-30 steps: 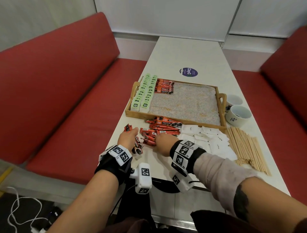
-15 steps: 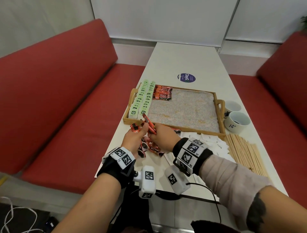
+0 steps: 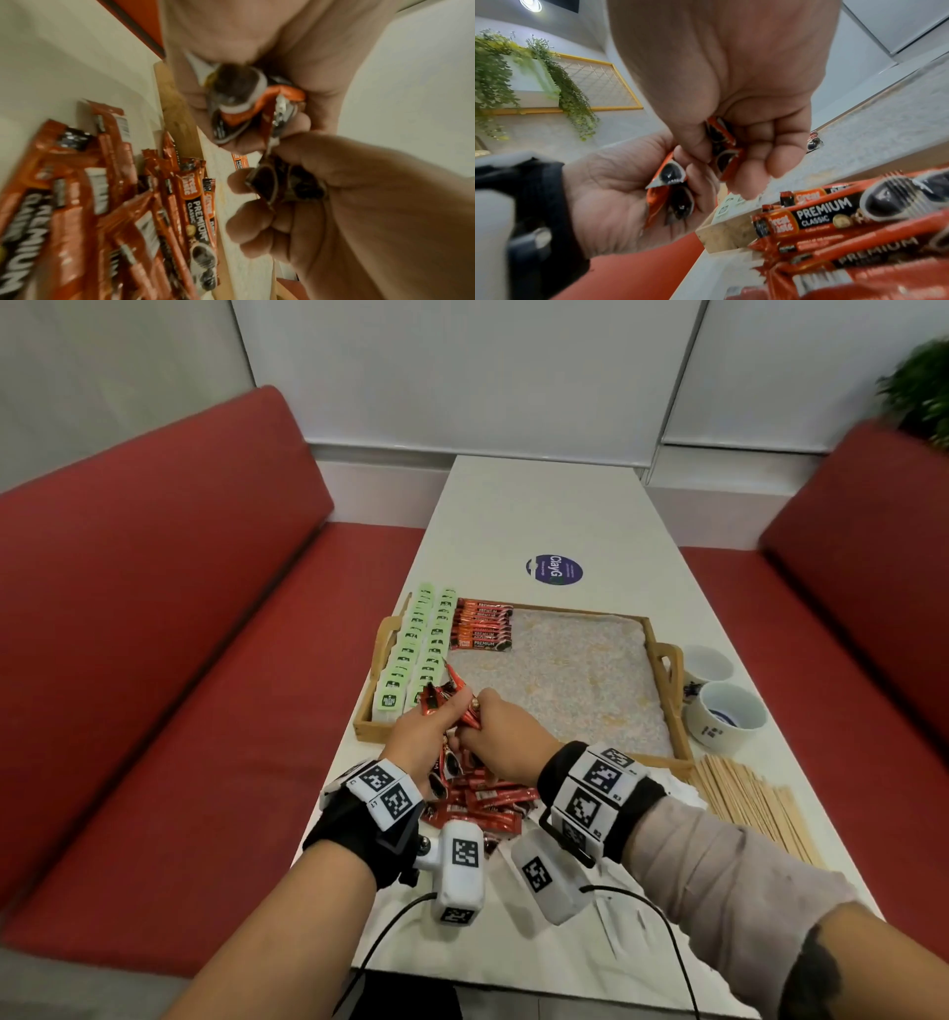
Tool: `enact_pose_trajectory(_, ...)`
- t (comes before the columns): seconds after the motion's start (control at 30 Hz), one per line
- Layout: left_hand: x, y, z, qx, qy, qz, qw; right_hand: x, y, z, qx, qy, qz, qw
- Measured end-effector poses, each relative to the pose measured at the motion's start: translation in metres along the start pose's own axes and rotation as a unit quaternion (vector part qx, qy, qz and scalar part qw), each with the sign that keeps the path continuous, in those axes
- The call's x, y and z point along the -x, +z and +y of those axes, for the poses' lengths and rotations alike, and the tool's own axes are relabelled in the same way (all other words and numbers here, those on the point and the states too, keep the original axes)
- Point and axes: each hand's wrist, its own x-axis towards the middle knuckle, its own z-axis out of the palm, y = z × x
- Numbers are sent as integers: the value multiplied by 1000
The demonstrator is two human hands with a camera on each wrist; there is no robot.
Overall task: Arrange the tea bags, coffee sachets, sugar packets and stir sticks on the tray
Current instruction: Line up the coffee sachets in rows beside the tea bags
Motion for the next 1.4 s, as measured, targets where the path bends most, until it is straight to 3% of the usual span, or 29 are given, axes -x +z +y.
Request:
enact_pose_trajectory(0.3,-56,-4,27,0,29,13,999,-49,-13,12,-31,-6,33,999)
enact_pose_trajectory(0.47,-83,-5,44,-37,93,35,994,-81,-22,15,-53,-27,5,998)
enact_pose_trajectory(0.57,-103,-6,54,-46,111,57,991,-98,-30,18,-7,-30,13,999)
enact_pose_trajectory(0.83,-152,-16,94,-70,89,66,991,-139,-52,45,4,-14,74,997)
enact_pose_trajectory(1.17,-186,-25,99,-83,102,76,988,-167,-46,71,51,49,46,996)
enact_pose_trajectory(1.4,-193,-31,95,-53,85,68,993,-167,-60,68,277,39,-44,959)
